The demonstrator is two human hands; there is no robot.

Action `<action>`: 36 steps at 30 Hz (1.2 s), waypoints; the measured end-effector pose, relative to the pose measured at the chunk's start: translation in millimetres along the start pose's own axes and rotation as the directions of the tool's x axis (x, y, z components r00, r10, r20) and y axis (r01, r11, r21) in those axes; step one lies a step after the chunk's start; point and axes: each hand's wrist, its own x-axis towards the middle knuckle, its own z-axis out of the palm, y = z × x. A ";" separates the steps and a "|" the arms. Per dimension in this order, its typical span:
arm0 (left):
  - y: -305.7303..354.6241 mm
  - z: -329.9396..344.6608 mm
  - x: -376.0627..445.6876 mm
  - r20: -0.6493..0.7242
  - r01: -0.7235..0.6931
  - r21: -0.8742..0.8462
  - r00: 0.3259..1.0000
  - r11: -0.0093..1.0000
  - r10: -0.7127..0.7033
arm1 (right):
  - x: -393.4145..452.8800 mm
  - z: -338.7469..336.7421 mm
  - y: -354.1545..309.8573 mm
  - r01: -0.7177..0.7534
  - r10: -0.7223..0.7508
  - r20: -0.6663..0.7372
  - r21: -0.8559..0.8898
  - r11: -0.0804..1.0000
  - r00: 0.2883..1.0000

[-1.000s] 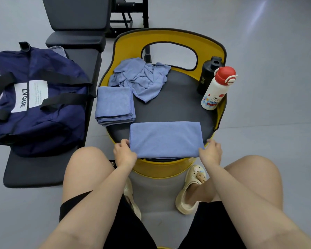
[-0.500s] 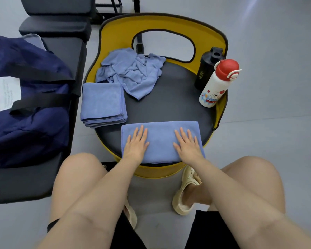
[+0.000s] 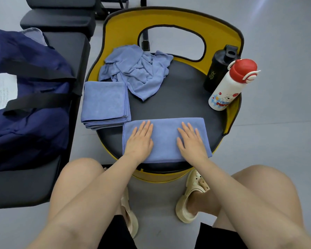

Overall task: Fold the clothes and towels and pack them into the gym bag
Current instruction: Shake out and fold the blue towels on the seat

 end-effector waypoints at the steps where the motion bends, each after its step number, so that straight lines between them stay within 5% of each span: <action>1: 4.5 0.9 1.6 -0.021 -0.010 -0.014 1.000 1.000 0.009 | 1.6 0.8 -3.6 0.029 -0.029 -0.020 0.019 0.999 0.999; 6: 27.8 18.7 4.8 -0.038 -0.023 -0.032 0.999 0.999 0.022 | 15.4 15.7 -21.7 0.124 -0.124 0.006 -0.012 0.992 0.992; 32: -2.9 31.8 -28.9 -0.119 -0.036 -0.129 0.993 0.991 0.021 | -15.5 13.2 36.2 -0.089 0.086 -0.054 -0.057 0.994 0.995; 36: -15.0 13.5 -27.7 -0.321 0.147 -0.481 0.888 0.864 -0.330 | -9.3 5.9 22.3 -0.071 0.066 -0.081 -0.055 0.996 0.995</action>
